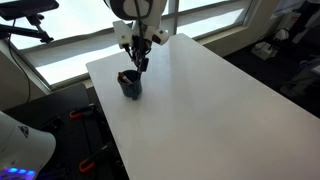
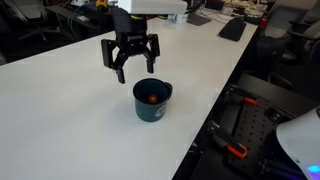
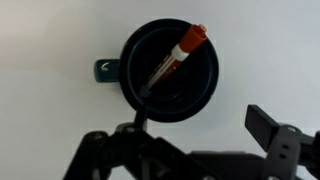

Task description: Put the marker on the table

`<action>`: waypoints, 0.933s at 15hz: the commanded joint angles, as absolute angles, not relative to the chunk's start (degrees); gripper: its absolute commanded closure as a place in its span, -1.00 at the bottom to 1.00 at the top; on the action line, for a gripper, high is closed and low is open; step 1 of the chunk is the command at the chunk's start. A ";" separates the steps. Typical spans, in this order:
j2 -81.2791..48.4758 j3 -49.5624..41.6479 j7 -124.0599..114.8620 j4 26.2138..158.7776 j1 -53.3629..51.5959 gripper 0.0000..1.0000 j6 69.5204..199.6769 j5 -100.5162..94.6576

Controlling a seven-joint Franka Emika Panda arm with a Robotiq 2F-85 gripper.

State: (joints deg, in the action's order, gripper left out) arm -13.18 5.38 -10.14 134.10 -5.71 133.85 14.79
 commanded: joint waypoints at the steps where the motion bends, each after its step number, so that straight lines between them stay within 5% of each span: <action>1: -13.43 6.52 -13.71 132.89 -7.11 -0.98 132.54 15.50; 2: -13.58 6.62 -14.11 133.01 -7.27 -0.78 132.26 15.39; 5: -13.30 6.64 -14.39 133.97 -7.33 -0.67 131.41 15.13; 7: -12.95 6.44 -14.23 134.64 -7.21 -0.85 131.08 14.87; 14: -10.63 6.22 -12.70 136.81 -6.57 -0.82 128.77 15.27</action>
State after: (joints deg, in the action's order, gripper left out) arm -13.41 6.28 -12.90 134.93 -6.87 130.76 14.91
